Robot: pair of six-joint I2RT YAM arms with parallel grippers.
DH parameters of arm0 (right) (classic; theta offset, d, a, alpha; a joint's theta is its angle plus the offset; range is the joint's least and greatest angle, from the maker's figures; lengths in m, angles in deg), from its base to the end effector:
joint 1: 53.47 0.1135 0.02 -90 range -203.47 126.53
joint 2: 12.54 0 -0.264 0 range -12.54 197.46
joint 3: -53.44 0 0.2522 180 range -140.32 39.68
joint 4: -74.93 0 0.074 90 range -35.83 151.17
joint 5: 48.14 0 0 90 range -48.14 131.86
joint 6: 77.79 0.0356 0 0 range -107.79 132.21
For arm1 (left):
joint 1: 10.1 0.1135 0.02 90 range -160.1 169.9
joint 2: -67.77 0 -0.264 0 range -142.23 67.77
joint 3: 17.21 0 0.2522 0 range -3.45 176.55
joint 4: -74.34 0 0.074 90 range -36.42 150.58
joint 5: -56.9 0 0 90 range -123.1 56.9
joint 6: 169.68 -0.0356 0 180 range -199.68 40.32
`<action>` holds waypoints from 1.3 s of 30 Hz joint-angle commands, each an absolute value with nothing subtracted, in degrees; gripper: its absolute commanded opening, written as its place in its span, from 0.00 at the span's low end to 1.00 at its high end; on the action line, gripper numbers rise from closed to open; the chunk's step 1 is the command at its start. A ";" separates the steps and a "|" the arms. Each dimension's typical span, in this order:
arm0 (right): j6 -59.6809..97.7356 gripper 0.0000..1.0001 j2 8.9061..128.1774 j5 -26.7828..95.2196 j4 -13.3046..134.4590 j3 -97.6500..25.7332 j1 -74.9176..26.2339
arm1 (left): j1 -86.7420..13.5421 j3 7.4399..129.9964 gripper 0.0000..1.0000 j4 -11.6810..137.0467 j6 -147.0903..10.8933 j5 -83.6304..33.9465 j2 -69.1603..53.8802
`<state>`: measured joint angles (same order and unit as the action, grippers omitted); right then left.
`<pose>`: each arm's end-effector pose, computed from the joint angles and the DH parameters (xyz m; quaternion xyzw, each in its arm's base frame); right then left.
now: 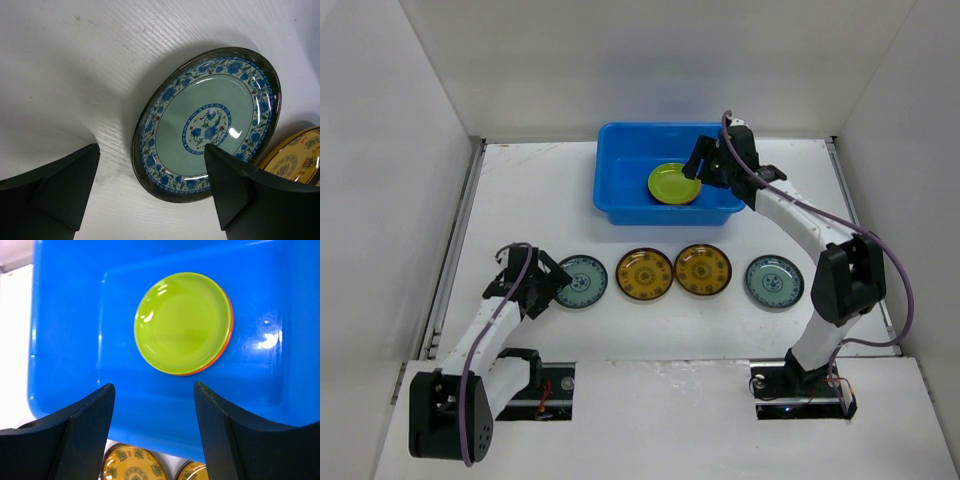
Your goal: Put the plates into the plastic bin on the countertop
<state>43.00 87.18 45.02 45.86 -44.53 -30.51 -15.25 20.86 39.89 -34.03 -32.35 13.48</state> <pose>0.3790 0.1584 0.3099 0.0729 0.8663 0.2017 0.4511 0.1768 -0.0164 0.1726 -0.3239 0.8842 -0.1499 0.3013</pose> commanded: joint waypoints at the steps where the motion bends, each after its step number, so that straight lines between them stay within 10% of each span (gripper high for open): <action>1: 43.41 0.70 83.35 44.58 50.36 -43.65 -30.22 | -16.21 18.88 0.80 39.13 -26.15 -32.49 12.05; 13: 44.38 0.70 79.22 43.35 52.03 -38.29 -30.84 | -18.05 17.47 0.09 43.53 -22.99 -33.80 7.73; 39: 46.22 0.69 57.00 44.76 51.15 -18.87 -38.22 | -3.19 65.69 0.04 47.21 -33.62 -38.99 -6.13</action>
